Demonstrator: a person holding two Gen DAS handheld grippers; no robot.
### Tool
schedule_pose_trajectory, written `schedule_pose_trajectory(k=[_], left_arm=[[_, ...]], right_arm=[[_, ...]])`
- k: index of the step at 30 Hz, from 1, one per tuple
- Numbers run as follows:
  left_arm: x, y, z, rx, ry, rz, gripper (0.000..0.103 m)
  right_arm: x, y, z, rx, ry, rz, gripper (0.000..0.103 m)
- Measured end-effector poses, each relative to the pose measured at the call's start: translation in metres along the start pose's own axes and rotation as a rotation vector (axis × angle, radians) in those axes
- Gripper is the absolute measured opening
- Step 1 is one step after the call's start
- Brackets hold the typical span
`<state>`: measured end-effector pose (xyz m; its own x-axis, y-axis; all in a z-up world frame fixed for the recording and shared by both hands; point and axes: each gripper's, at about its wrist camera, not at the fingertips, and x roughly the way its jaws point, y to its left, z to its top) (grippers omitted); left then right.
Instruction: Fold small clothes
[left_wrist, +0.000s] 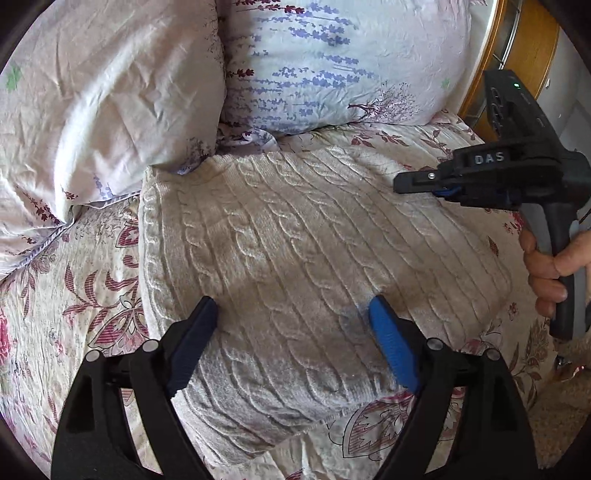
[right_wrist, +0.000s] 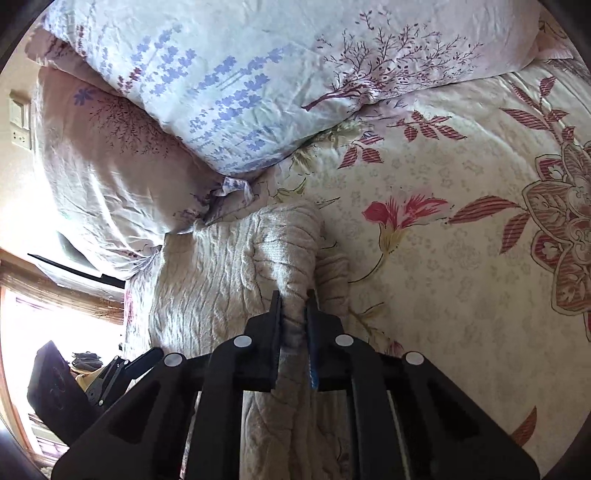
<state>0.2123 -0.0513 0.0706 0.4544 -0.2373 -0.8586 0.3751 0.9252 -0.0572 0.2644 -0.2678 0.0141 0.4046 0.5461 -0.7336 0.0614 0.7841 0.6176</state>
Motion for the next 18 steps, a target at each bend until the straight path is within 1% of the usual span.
schedule_pose_trajectory(k=[1,2,3,4,6,9,10,11,12,13,15,18], left_arm=[[-0.002,0.001,0.000,-0.006,-0.004,0.004,0.084],[-0.006,0.003,-0.001,-0.009,-0.009,0.009,0.084],[-0.009,0.004,-0.002,-0.011,-0.014,0.020,0.084],[-0.013,0.005,-0.004,-0.011,-0.019,0.034,0.084],[-0.017,0.007,-0.007,-0.015,-0.019,0.051,0.084],[-0.020,0.007,-0.012,-0.015,-0.017,0.068,0.084],[-0.022,0.006,-0.015,-0.014,-0.015,0.073,0.084],[-0.023,0.005,-0.018,-0.015,-0.013,0.073,0.084],[-0.024,0.006,-0.021,-0.022,-0.010,0.069,0.084],[-0.024,0.007,-0.023,-0.033,-0.007,0.062,0.084],[-0.023,0.007,-0.028,-0.044,-0.002,0.058,0.084],[-0.020,0.002,-0.031,-0.028,0.006,0.074,0.084]], right_arm=[[-0.011,0.001,-0.004,-0.010,-0.011,0.005,0.035],[-0.022,0.003,-0.010,-0.017,-0.027,0.015,0.053],[-0.031,0.004,-0.016,-0.023,-0.040,0.026,0.059],[-0.039,0.005,-0.023,-0.027,-0.042,0.042,0.060],[-0.046,0.005,-0.038,-0.030,-0.020,0.075,0.060],[-0.041,0.006,-0.059,-0.032,0.035,0.078,0.060],[-0.035,0.006,-0.065,-0.032,0.048,0.076,0.056],[-0.030,0.008,-0.070,-0.038,0.060,0.070,0.035],[-0.027,0.009,-0.074,-0.056,0.063,0.032,0.021],[-0.024,0.011,-0.074,-0.066,0.055,-0.016,0.016],[-0.020,0.005,-0.075,-0.027,0.040,-0.034,0.014],[-0.017,-0.004,-0.077,0.022,0.035,-0.052,0.013]])
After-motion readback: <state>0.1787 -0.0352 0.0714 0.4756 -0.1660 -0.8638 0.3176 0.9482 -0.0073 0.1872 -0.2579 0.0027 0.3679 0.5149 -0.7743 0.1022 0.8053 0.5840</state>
